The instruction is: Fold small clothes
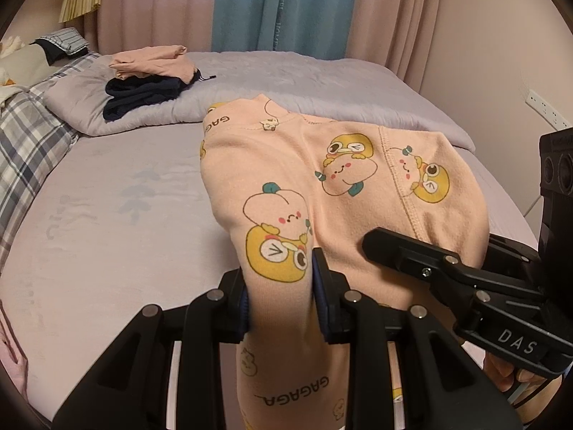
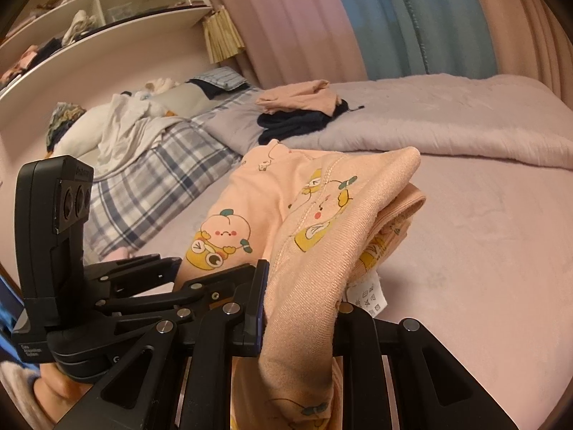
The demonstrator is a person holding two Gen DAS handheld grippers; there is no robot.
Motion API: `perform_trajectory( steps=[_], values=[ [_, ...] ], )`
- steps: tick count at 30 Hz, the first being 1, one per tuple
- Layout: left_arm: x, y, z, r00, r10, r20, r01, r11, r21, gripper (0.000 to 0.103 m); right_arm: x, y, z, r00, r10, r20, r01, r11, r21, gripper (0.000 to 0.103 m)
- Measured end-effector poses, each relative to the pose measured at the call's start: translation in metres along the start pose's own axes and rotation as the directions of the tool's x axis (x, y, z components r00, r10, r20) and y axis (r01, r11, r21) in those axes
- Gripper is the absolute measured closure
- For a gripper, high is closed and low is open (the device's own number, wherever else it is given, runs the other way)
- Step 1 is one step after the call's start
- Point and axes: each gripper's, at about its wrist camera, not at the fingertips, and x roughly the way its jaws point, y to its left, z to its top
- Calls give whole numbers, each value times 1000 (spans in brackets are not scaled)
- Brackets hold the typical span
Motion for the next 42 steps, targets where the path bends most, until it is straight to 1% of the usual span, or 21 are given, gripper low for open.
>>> perform_trajectory(
  steps=[11, 42],
  values=[
    [-4, 14, 5, 999, 26, 25, -25, 1000, -9, 74, 9, 8, 7, 1000, 15, 3, -15, 999, -35, 82],
    [3, 25, 8, 998, 52, 31, -51, 999, -18, 74, 14, 18, 6, 1000, 3, 3, -3, 999, -35, 82]
  ],
)
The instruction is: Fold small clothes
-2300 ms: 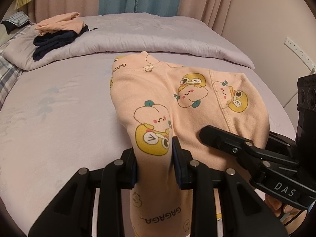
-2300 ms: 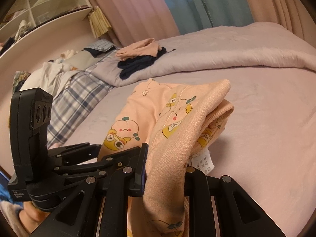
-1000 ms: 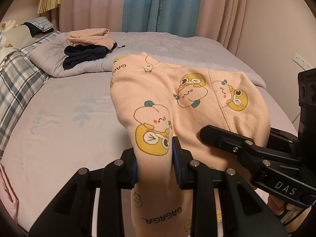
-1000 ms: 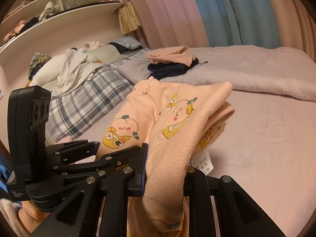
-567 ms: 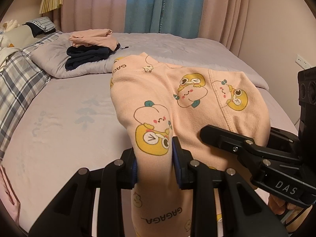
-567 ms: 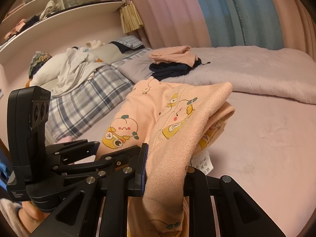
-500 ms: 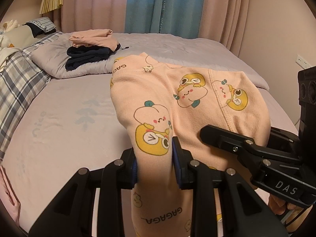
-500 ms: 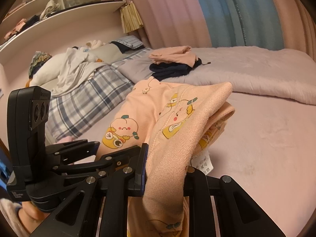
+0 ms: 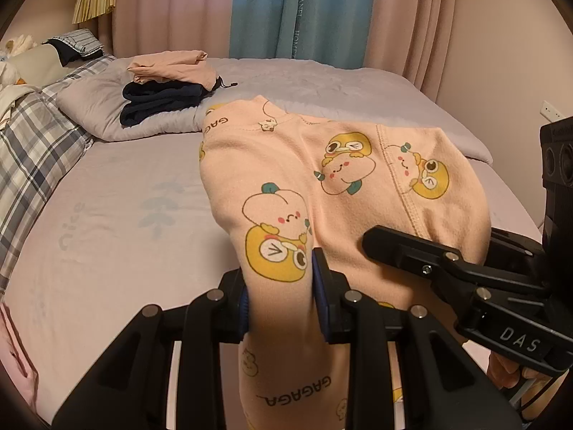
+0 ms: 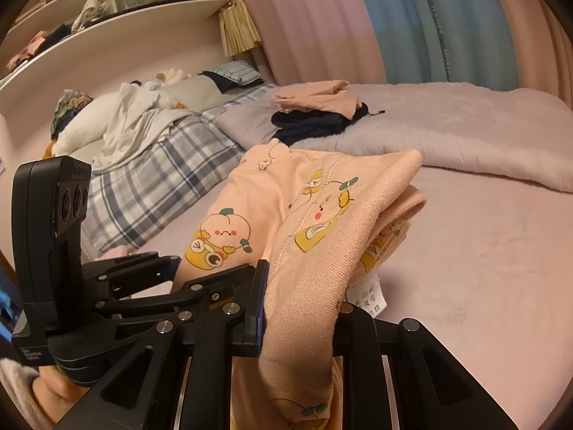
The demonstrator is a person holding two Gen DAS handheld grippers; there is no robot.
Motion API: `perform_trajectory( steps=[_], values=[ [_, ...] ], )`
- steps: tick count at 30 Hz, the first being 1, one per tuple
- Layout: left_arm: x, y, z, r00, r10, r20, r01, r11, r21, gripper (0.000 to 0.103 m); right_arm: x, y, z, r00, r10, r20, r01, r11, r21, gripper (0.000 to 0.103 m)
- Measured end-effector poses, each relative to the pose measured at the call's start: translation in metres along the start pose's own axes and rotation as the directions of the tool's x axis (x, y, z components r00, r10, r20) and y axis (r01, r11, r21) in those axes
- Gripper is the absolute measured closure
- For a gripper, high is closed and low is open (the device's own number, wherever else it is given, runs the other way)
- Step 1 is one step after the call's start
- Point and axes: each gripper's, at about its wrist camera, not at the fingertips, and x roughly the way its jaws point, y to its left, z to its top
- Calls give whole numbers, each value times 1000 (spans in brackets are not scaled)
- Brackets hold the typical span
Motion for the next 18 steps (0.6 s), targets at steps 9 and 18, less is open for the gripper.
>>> perform_trajectory(
  steps=[9, 18],
  values=[
    [11, 11, 5, 1000, 11, -8, -11, 1000, -5, 74, 3, 0, -2, 1000, 0, -6, 0, 1000, -3, 82],
    [20, 18, 6, 1000, 15, -15, -15, 1000, -11, 74, 9, 0, -2, 1000, -2, -18, 2, 1000, -6, 82]
  ],
)
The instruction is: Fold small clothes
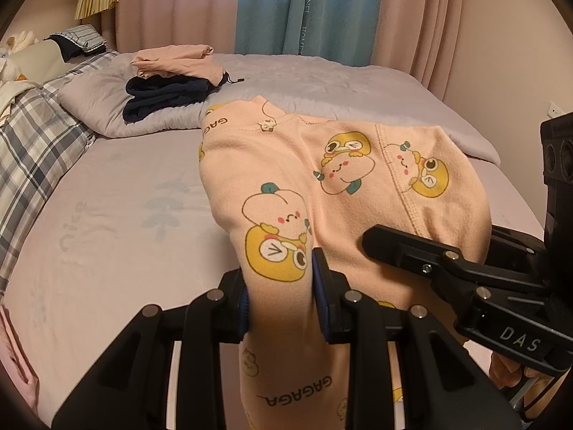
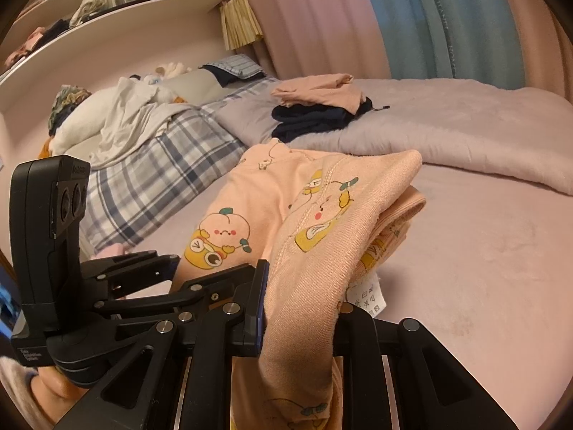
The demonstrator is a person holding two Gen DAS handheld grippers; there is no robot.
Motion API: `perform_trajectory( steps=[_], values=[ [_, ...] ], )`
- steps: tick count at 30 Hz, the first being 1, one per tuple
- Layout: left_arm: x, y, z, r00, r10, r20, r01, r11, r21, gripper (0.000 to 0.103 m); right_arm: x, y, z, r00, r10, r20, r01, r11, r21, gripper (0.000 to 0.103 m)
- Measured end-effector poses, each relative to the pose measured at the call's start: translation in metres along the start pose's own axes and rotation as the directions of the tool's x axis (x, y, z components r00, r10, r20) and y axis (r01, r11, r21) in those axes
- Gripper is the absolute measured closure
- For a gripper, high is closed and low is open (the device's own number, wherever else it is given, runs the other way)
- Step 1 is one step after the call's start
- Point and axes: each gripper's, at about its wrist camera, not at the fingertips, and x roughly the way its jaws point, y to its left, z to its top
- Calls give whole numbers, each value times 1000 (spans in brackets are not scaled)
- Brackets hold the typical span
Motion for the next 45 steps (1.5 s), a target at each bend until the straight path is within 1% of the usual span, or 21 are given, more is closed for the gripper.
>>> perform_trajectory(
  steps=[15, 45],
  values=[
    [11, 10, 1, 1000, -1, -16, 1, 1000, 1, 74, 6, 3, 1, 1000, -1, -15, 1, 1000, 7, 82],
    [45, 18, -3, 997, 16, -78, -16, 1000, -9, 74, 38, 4, -1, 997, -1, -74, 5, 999, 46, 82]
  ],
)
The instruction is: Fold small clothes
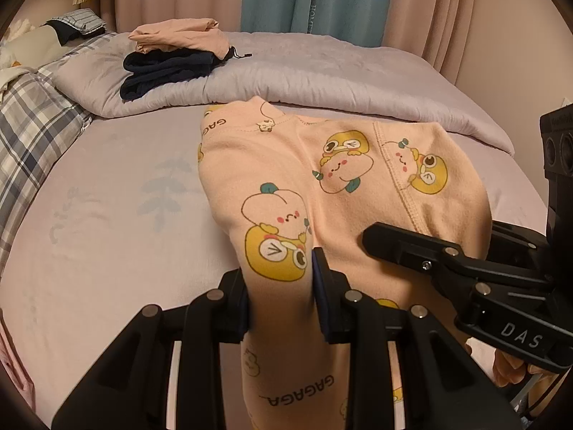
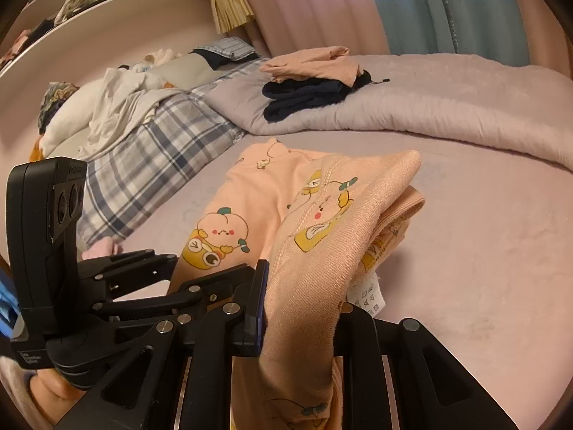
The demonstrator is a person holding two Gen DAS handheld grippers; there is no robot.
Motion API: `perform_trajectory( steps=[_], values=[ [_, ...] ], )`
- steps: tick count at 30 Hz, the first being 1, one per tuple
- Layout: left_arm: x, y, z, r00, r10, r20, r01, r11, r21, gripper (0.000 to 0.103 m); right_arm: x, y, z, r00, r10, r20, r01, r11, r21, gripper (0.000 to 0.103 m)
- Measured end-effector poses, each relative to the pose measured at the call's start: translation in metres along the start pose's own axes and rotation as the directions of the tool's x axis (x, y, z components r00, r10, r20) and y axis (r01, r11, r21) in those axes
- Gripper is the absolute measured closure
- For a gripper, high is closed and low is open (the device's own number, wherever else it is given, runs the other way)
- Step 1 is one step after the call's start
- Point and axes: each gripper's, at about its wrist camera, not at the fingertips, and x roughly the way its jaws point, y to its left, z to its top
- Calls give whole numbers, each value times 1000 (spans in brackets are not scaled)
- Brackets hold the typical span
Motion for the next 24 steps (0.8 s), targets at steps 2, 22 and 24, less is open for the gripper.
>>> perform_trajectory(
  steps=[2, 22, 24],
  values=[
    [2, 0, 0, 1000, 1, -3, -1, 1000, -1, 74, 2, 0, 0, 1000, 0, -4, 0, 1000, 2, 82],
    [20, 7, -3, 999, 1, -35, -2, 1000, -21, 74, 16, -4, -4, 1000, -5, -29, 5, 1000, 30, 82],
    [20, 7, -3, 999, 2, -36, -3, 1000, -20, 74, 17, -5, -5, 999, -5, -31, 6, 999, 32, 82]
  ],
)
